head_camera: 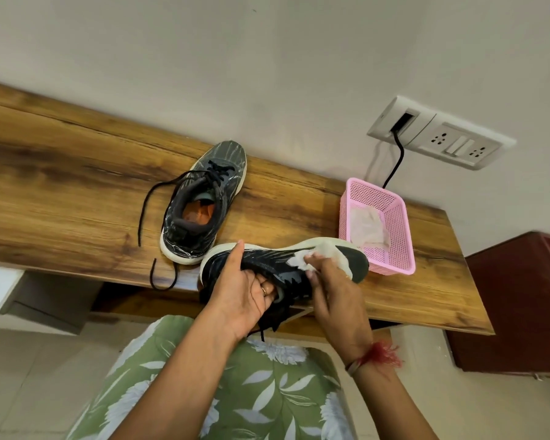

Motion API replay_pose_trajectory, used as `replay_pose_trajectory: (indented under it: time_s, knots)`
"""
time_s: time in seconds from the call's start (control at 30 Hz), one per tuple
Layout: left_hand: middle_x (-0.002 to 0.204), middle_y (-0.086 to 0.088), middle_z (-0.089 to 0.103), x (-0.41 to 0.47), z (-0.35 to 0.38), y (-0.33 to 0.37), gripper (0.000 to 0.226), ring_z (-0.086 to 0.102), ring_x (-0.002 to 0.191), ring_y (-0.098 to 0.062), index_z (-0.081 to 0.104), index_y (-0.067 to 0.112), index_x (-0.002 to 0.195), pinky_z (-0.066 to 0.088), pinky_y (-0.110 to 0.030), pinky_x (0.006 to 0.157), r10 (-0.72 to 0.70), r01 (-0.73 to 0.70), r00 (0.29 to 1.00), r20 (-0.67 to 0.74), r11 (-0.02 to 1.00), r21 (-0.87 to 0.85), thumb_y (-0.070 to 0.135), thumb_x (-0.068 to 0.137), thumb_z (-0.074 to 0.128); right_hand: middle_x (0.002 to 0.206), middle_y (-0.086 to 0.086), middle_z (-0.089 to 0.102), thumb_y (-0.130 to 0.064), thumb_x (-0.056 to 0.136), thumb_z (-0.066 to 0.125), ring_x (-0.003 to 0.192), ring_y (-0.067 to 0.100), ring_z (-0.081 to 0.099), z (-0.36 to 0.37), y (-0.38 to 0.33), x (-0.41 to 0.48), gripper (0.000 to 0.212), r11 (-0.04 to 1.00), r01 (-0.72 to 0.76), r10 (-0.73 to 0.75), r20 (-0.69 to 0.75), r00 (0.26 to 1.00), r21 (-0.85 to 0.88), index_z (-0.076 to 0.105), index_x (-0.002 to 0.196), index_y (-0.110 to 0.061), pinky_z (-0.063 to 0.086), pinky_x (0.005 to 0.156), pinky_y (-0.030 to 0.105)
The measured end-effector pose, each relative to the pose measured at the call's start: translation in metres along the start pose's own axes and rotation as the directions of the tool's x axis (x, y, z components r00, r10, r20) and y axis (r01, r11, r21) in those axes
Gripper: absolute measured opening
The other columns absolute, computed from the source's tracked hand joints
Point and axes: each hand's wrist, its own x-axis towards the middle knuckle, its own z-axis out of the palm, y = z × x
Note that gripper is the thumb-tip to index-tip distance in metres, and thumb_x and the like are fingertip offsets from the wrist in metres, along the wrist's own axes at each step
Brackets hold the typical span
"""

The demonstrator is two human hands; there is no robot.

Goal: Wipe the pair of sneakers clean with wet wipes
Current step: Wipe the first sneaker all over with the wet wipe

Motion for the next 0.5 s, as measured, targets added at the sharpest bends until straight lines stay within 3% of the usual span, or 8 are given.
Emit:
replay_pose_trajectory:
  time_s: [0.13, 0.2, 0.27, 0.33, 0.4, 0.5]
  knots:
    - [0.095, -0.011, 0.065, 0.001, 0.000, 0.000, 0.066, 0.051, 0.079, -0.019, 0.067, 0.005, 0.102, 0.040, -0.029, 0.081, -0.005, 0.005, 1.000, 0.016, 1.000, 0.002, 0.062, 0.091, 0.036, 0.107, -0.002, 0.065, -0.022, 0.095, 0.041, 0.101, 0.008, 0.058, 0.001, -0.014, -0.009, 0.030, 0.995, 0.101, -0.104, 0.112, 0.988, 0.025, 0.058, 0.119, -0.013, 0.046, 0.096, 0.033]
    - [0.081, -0.008, 0.066, 0.001, 0.001, -0.001, 0.064, 0.053, 0.065, -0.013, 0.065, 0.005, 0.102, 0.043, -0.027, 0.075, 0.010, -0.010, 0.999, 0.032, 1.000, 0.002, 0.060, 0.093, 0.035, 0.109, 0.001, 0.067, -0.021, 0.095, 0.042, 0.105, 0.011, 0.056, -0.002, -0.002, -0.004, 0.028, 0.997, 0.053, -0.050, 0.049, 0.998, -0.053, 0.058, 0.117, -0.014, 0.041, 0.101, 0.034]
    - [0.073, -0.006, 0.066, 0.001, 0.000, -0.002, 0.063, 0.054, 0.055, -0.011, 0.064, 0.004, 0.102, 0.044, -0.027, 0.072, 0.003, -0.004, 0.999, 0.037, 1.000, 0.007, 0.060, 0.093, 0.035, 0.108, 0.002, 0.067, -0.023, 0.095, 0.040, 0.102, 0.014, 0.059, -0.001, -0.002, -0.001, 0.028, 0.999, -0.008, 0.007, -0.020, 1.000, -0.050, 0.058, 0.115, -0.014, 0.046, 0.095, 0.039]
    - [0.084, -0.011, 0.072, 0.000, -0.001, 0.000, 0.066, 0.065, 0.069, -0.015, 0.064, 0.003, 0.106, 0.048, -0.029, 0.080, -0.006, 0.006, 0.998, 0.062, 1.000, -0.005, 0.060, 0.093, 0.035, 0.103, -0.001, 0.066, -0.024, 0.095, 0.040, 0.093, 0.013, 0.061, 0.007, -0.016, -0.005, 0.027, 0.999, 0.025, -0.026, 0.016, 1.000, 0.019, 0.056, 0.115, -0.016, 0.051, 0.085, 0.039]
    - [0.103, -0.016, 0.072, -0.001, 0.000, 0.001, 0.069, 0.066, 0.093, -0.020, 0.063, 0.001, 0.115, 0.047, -0.033, 0.094, -0.026, 0.026, 0.996, 0.083, 1.000, -0.008, 0.061, 0.092, 0.035, 0.103, -0.002, 0.065, -0.022, 0.095, 0.041, 0.093, 0.011, 0.062, 0.007, -0.026, -0.010, 0.027, 0.995, 0.080, -0.084, 0.066, 0.994, 0.066, 0.056, 0.116, -0.015, 0.052, 0.086, 0.039]
    - [0.082, -0.010, 0.068, -0.001, 0.001, -0.001, 0.067, 0.058, 0.062, -0.013, 0.063, 0.001, 0.110, 0.047, -0.028, 0.077, -0.006, 0.008, 0.998, 0.070, 1.000, -0.023, 0.060, 0.093, 0.035, 0.101, 0.001, 0.066, -0.024, 0.096, 0.040, 0.093, 0.016, 0.064, 0.002, -0.009, -0.002, 0.025, 0.999, 0.028, -0.028, 0.000, 1.000, -0.016, 0.056, 0.113, -0.015, 0.052, 0.085, 0.043]
